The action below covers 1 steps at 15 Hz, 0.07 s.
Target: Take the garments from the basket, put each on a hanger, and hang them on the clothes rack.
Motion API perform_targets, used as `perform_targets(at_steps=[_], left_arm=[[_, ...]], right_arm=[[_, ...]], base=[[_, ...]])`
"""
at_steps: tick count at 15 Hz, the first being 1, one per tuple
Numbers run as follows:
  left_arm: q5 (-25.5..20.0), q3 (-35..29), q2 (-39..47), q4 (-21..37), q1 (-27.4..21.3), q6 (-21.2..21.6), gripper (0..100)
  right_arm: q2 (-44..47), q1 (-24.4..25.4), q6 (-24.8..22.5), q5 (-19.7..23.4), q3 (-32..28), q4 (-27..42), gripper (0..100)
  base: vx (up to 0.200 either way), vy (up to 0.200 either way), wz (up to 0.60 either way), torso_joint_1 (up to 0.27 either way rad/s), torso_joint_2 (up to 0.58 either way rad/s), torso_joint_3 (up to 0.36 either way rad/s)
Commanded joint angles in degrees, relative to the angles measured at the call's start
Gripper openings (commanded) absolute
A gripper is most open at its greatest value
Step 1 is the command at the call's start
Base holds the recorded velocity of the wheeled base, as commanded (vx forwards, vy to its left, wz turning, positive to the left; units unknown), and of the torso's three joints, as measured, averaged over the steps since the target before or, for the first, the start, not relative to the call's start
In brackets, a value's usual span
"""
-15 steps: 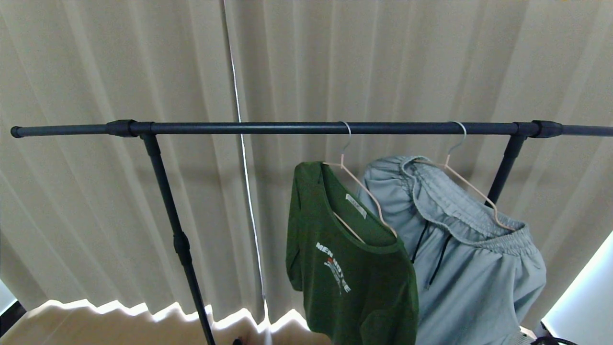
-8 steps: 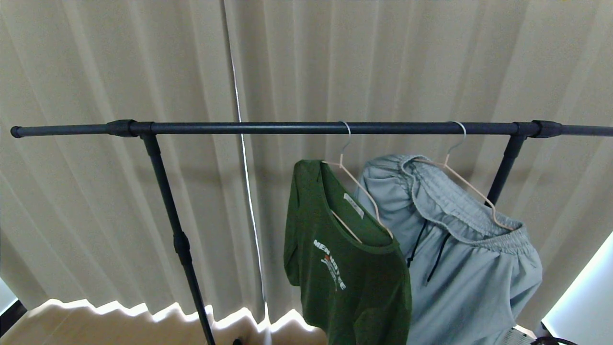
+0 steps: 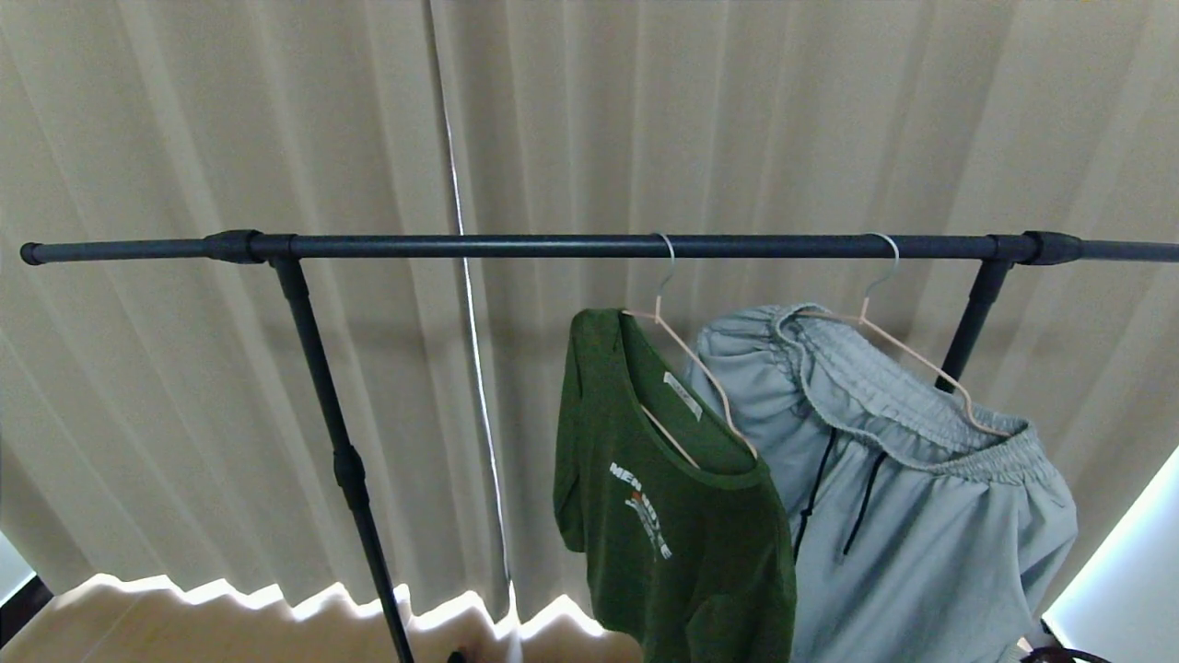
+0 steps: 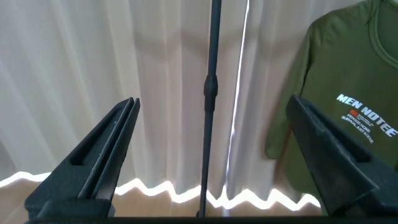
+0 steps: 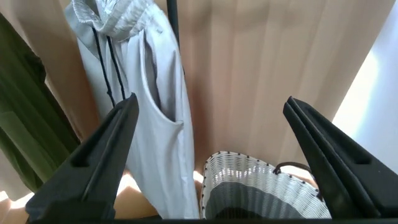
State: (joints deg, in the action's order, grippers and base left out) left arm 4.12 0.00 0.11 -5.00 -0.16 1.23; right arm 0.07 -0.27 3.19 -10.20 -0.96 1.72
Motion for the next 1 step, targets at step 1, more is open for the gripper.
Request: perform_targets(at_steps=[1], left_arm=[[0.01,0.0,-0.02,-0.01,-0.02,0.0,100]], right_arm=[[-0.07,0.0,-0.03,0.01,0.0,0.04,100]], base=[[0.0,0.0,0.0,0.0,0.0,0.0]])
